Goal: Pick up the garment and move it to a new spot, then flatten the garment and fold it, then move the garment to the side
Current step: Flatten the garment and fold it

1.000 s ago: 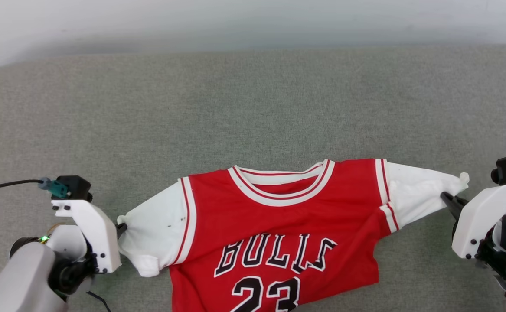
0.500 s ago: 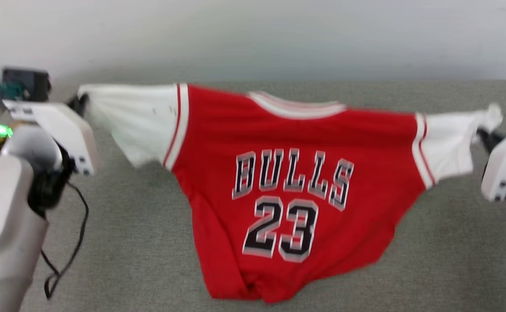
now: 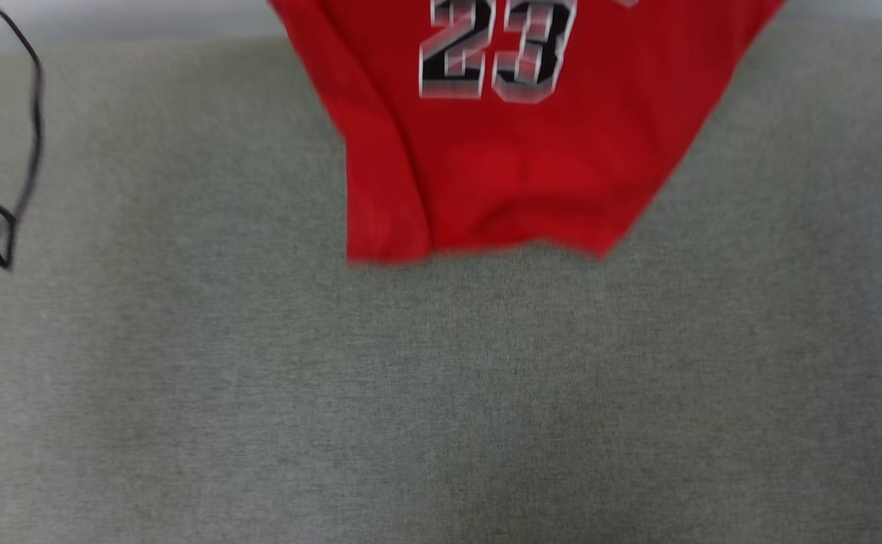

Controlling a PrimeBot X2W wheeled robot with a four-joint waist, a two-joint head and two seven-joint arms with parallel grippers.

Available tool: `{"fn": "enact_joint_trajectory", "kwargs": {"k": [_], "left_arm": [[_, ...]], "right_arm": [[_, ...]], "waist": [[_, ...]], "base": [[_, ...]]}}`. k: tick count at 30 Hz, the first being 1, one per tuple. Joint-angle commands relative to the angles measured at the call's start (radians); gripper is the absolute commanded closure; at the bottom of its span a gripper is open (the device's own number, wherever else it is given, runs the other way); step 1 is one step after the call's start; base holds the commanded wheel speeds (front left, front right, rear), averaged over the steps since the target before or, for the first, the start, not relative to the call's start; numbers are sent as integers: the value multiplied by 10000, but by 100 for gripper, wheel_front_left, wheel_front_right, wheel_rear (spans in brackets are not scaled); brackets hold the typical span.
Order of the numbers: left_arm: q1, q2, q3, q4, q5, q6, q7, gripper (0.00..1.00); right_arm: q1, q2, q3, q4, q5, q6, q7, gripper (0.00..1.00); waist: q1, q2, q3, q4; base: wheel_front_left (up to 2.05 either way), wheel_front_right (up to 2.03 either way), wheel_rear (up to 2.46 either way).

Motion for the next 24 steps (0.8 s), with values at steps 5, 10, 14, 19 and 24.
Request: {"fn": "enact_joint_trajectory", "kwargs": {"k": [5,10,14,19,24], "left_arm": [[-1691,269,282,252,317,-9,-1054,100],[-2736,369,460,181,226,-159,-1367,100],[-3105,360,442,20,286,-113,-1445,100],[-3234,271,431,-15,210,-117,-1597,100],[-3209,156,454,230,72,-170,-1861,100]], "right_arm": [[-2157,-171,128,537,-461,-20,-1140,100],[-3559,-298,532,833,-354,-20,-1739,100],[-4164,-316,791,973,-171,-19,-1890,100],[-4476,-181,1077,1161,-84,-19,-1983,100],[-4442,31,1373,1480,56,-17,-2208,100]], "waist": [[-1,0,1636,-268],[-1,0,2463,-398],[-1,0,3134,-438],[-1,0,3906,-461],[-1,0,4391,-437]], "base": [[0,0,0],[0,0,0],[0,0,0],[0,0,0],[0,0,0]]}}
